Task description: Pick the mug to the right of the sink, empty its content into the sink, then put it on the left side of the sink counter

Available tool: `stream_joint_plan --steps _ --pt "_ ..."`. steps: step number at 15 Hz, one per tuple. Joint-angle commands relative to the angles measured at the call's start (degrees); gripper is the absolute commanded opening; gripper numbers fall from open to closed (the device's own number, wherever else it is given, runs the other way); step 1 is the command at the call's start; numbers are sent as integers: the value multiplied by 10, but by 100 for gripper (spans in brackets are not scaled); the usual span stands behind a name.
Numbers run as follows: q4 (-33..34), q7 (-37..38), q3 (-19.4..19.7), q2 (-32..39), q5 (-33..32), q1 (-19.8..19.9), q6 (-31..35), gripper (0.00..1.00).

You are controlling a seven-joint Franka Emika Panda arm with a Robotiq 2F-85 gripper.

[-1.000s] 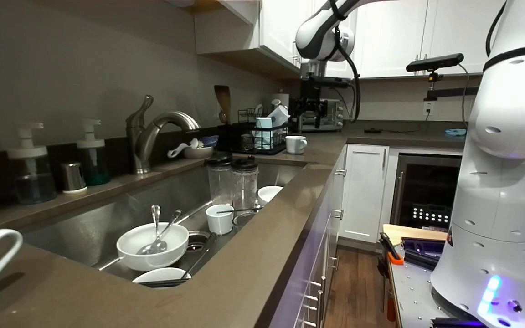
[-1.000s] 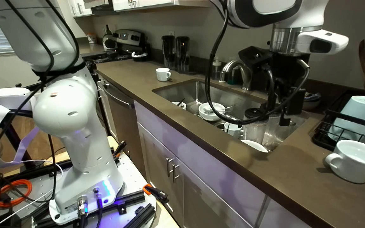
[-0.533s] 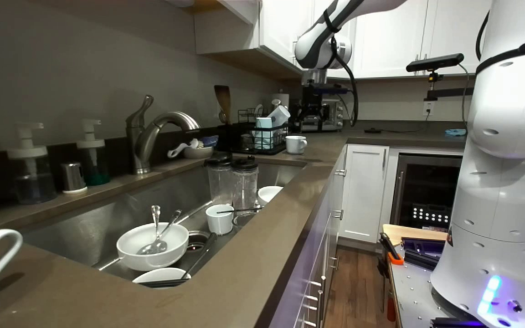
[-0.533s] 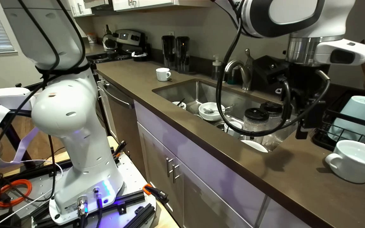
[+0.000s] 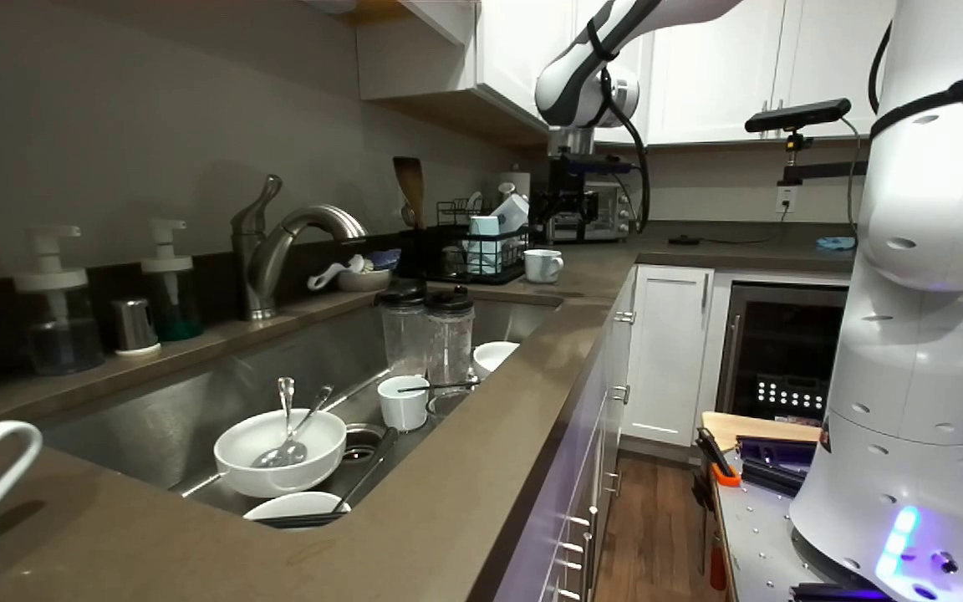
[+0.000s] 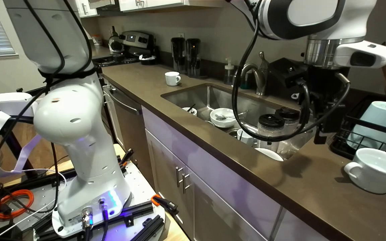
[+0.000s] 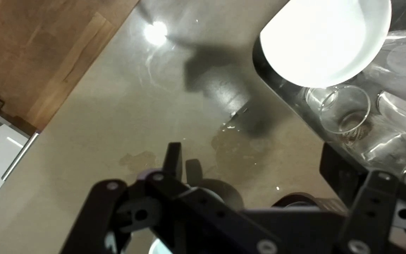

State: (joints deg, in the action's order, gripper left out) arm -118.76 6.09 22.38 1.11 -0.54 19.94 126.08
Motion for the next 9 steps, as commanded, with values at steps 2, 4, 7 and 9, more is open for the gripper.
stream_joint_plan --steps 2,4,7,9 --pt "-5 -26 -19 -6 -6 -5 14 100" --pt "-3 -34 -21 -2 -5 -5 19 100" --pt "10 -38 -13 14 0 5 24 100" --pt "20 -50 -3 26 14 15 23 100"
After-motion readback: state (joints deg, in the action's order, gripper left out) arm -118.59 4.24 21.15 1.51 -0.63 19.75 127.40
